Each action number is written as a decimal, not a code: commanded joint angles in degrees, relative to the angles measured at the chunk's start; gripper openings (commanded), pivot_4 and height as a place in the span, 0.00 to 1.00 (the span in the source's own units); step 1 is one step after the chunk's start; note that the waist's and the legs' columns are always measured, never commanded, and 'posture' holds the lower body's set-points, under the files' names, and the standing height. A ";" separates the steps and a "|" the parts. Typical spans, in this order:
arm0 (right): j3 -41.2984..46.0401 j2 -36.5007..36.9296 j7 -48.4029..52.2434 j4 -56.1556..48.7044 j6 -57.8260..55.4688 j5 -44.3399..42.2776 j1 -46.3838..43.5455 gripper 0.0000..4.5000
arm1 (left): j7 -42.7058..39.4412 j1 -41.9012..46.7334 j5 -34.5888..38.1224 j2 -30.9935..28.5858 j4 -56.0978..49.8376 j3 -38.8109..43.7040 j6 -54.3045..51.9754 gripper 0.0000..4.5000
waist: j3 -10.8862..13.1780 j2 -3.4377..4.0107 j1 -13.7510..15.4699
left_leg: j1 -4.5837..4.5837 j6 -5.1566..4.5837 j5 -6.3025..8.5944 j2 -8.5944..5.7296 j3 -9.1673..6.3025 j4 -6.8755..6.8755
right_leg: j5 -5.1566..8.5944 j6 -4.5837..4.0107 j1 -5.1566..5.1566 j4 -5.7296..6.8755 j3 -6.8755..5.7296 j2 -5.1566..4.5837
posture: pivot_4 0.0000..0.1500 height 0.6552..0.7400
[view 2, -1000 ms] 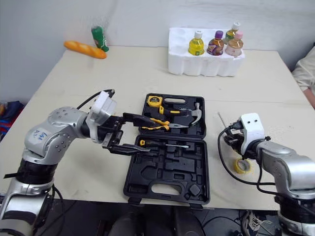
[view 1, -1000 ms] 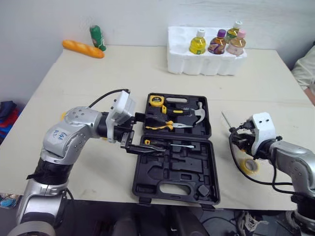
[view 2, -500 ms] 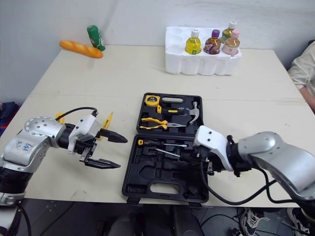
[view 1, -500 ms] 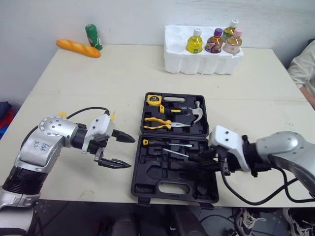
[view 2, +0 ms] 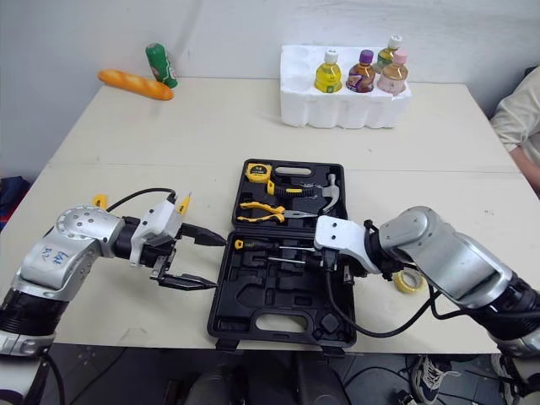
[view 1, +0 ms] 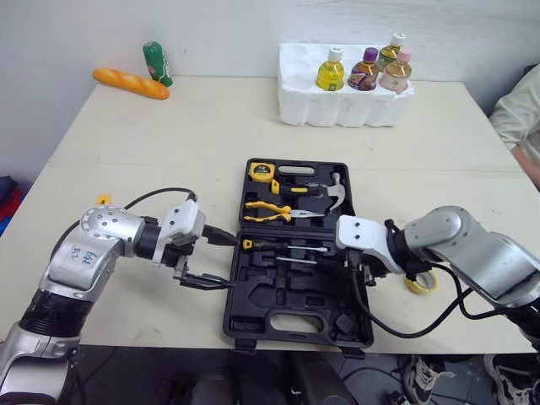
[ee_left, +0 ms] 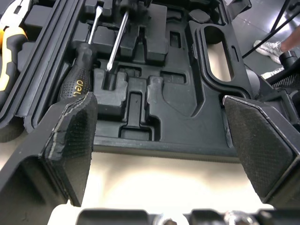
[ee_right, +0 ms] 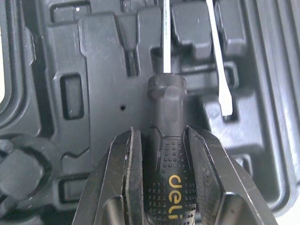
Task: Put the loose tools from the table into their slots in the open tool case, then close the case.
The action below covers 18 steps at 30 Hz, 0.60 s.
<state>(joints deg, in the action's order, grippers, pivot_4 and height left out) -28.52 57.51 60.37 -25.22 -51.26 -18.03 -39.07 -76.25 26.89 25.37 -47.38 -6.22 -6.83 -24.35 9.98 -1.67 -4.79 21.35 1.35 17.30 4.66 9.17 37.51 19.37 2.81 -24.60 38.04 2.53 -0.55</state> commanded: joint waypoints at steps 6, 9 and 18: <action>-0.93 -2.06 3.26 2.55 2.35 4.66 -2.60 0.22 | 0.56 2.23 -0.43 1.48 -0.86 0.07 0.27 1.00 | 0.00 0.00 0.11 | 0.00 0.00 0.00 0.01 0.00 0.14 | 0.00 -0.01 0.01 0.14 0.00 0.00 | 1.00 0.93; -0.94 -3.17 4.01 3.40 2.47 5.51 -3.64 0.22 | 0.43 2.62 -0.55 1.74 -0.62 -0.02 0.13 1.00 | 0.00 0.00 0.00 | 0.00 -0.06 0.03 0.01 0.03 0.28 | -0.01 0.00 0.01 0.25 0.01 -0.01 | 1.00 0.93; -0.65 -5.60 4.60 4.80 3.56 7.90 -4.37 0.22 | 0.46 2.85 -0.66 2.00 -0.34 0.04 0.17 1.00 | 0.00 0.00 0.02 | 0.00 -0.06 0.03 0.02 0.01 0.46 | -0.01 -0.01 0.00 0.50 0.02 -0.01 | 1.00 0.93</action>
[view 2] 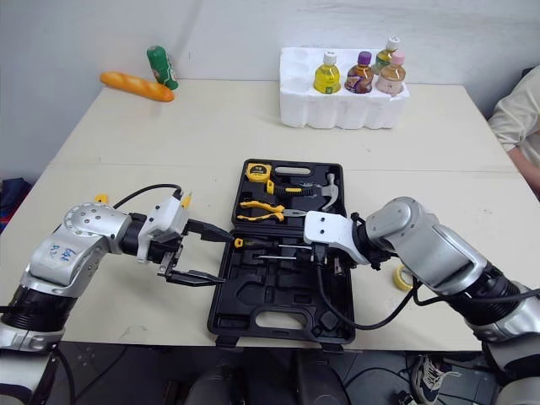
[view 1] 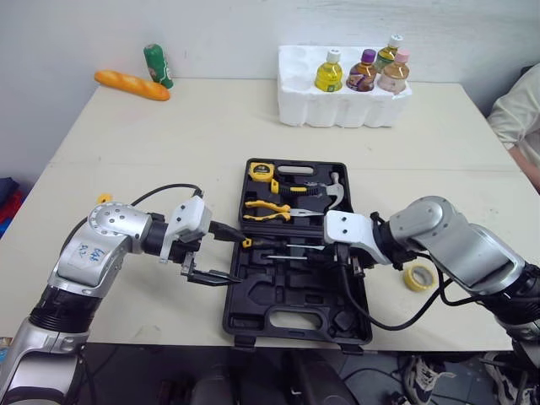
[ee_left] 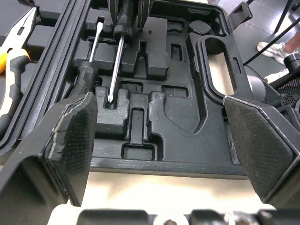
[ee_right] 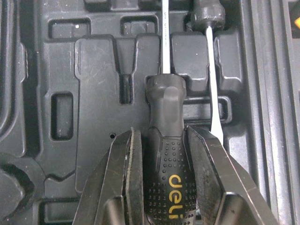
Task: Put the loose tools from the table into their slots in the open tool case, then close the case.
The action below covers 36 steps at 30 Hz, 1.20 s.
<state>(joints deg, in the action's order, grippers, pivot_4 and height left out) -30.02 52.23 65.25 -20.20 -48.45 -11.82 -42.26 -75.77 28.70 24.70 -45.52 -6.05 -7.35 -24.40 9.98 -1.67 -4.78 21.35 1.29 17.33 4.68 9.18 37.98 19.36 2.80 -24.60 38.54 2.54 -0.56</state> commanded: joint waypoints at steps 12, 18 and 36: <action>5.79 -2.30 -0.38 -1.90 0.23 -0.44 -0.43 0.99 | -0.08 1.05 0.25 0.05 -0.67 0.81 -0.03 1.00 | 0.00 0.00 0.02 | 0.00 0.00 0.00 0.00 0.00 0.00 | 0.00 0.00 0.00 0.00 0.00 0.00 | 1.00 0.93; 14.55 -8.30 -1.93 -2.25 2.88 -7.69 5.07 0.99 | -0.29 1.57 0.29 0.24 -0.64 0.54 -0.26 1.00 | 0.00 -0.01 0.07 | 0.00 0.00 0.00 0.01 -0.02 0.00 | 0.00 0.00 0.01 0.02 -0.01 0.02 | 1.00 0.93; 19.94 -16.84 -6.31 8.80 18.85 -7.47 21.03 0.02 | -1.53 3.31 -0.42 0.57 1.06 -0.32 0.22 1.00 | 0.00 -0.04 0.03 | -0.05 0.00 0.00 -0.02 0.02 0.04 | -0.03 0.06 0.07 0.06 0.02 0.03 | 1.00 0.93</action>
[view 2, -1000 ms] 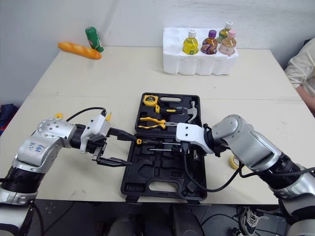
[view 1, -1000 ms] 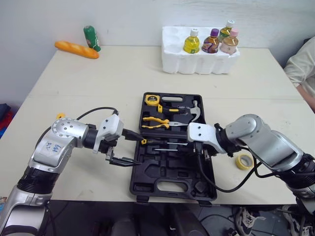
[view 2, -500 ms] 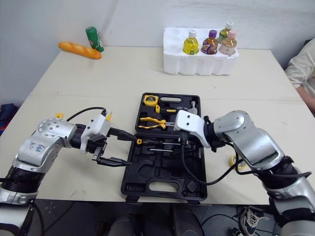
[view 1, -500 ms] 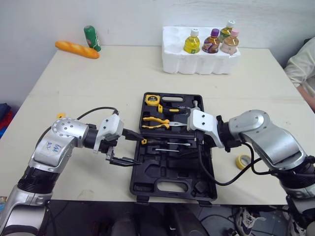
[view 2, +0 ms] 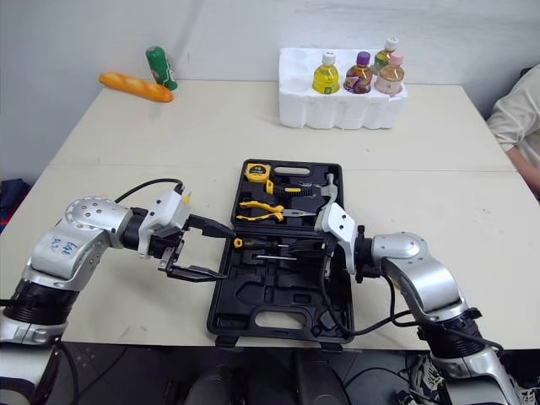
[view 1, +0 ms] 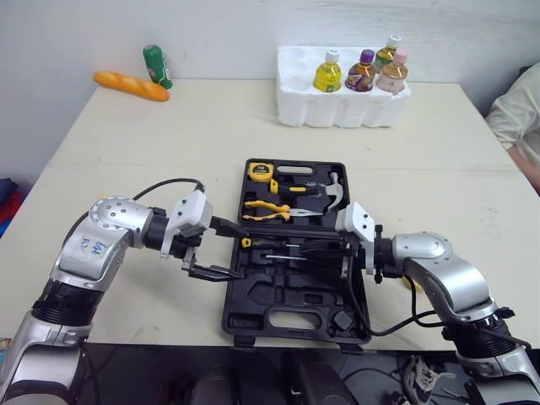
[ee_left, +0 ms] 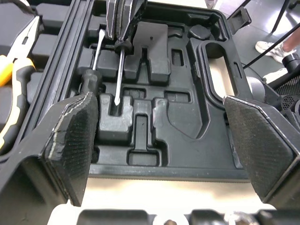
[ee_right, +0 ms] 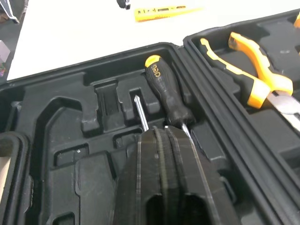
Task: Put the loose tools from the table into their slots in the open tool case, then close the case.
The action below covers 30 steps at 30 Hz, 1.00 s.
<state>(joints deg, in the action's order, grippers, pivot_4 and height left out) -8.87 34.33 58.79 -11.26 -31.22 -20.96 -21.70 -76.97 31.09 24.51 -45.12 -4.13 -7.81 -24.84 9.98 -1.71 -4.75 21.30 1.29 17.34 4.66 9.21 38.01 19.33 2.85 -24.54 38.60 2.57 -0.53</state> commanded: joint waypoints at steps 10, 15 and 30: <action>-11.81 7.04 -4.79 5.81 -5.05 14.13 2.63 0.02 | -0.15 1.13 -0.72 0.40 -0.43 0.14 0.95 1.00 | -0.47 -0.58 0.04 | -0.24 0.00 0.00 0.00 -0.04 0.00 | 0.00 0.00 0.24 -0.04 -0.01 -0.01 | 1.00 0.93; -9.93 5.74 -4.80 1.10 -7.96 8.15 3.66 0.02 | 0.08 1.08 -0.88 0.82 -0.18 0.03 1.13 1.00 | -1.10 -0.94 0.86 | -1.30 -0.37 0.46 0.04 -0.48 -0.21 | 0.08 -0.25 1.80 -0.98 -0.47 -0.20 | 1.00 0.93; 38.04 11.09 -5.35 -20.06 -14.84 -12.64 27.54 0.31 | 11.72 -20.96 10.21 -1.57 -3.12 21.93 -12.65 1.00 | -0.74 -0.32 2.23 | 0.18 0.04 0.25 0.05 -0.54 -0.68 | 0.21 -0.18 0.13 -0.83 -0.60 -0.18 | 1.00 0.93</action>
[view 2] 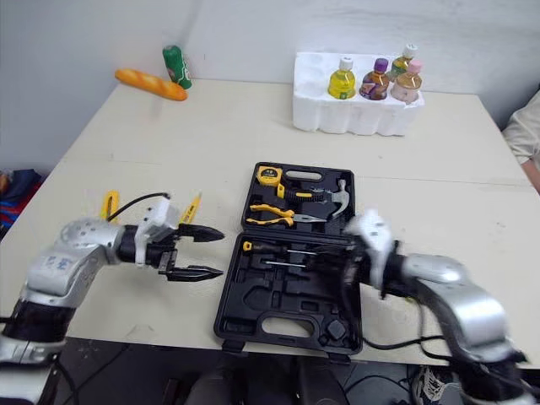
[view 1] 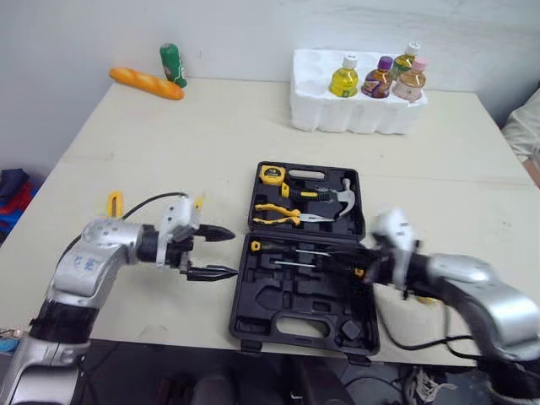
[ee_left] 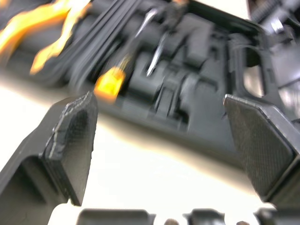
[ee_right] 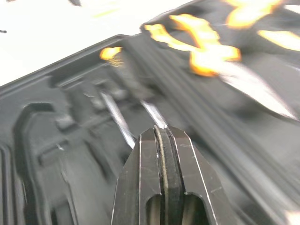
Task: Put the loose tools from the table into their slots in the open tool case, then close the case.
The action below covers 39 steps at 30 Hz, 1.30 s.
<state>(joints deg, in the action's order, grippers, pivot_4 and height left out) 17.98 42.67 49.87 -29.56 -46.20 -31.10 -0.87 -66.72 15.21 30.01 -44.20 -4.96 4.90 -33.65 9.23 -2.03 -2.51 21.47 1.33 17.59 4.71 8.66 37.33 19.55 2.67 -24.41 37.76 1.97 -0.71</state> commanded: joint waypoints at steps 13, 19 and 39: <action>36.28 10.83 10.85 29.00 15.69 5.96 24.82 0.98 | 10.73 -20.87 0.90 -7.95 25.80 37.25 3.87 1.00 | 0.42 -0.21 -0.90 | -1.18 -0.20 0.16 -0.02 -0.02 -0.34 | 0.11 -1.30 1.13 -0.80 0.00 -0.04 | 1.00 0.93; 34.15 12.29 12.11 29.82 17.37 4.72 22.03 0.98 | 11.99 -20.38 2.55 -5.87 17.50 34.51 2.18 1.00 | 0.43 -0.26 -0.77 | -1.02 -0.17 0.22 -0.04 0.03 -0.53 | 0.02 -1.22 1.02 -0.84 -0.03 -0.14 | 1.00 0.93; 8.91 13.56 -2.00 -11.39 -3.08 -25.03 -5.49 0.98 | 53.28 2.22 -8.60 11.09 -12.22 5.13 -25.20 1.00 | 0.60 -0.21 -0.58 | -1.04 0.24 -0.36 -0.08 -0.15 -0.87 | -0.41 -0.06 0.95 -0.67 0.09 0.22 | 1.00 0.93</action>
<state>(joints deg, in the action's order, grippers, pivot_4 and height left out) 28.26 55.62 48.99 -39.14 -49.13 -54.64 -5.12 -15.80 16.29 23.54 -33.34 -17.11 11.17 -57.44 9.83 -2.25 -3.08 20.43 1.59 17.22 4.63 8.51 36.46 19.13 2.61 -23.46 37.09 2.05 -0.49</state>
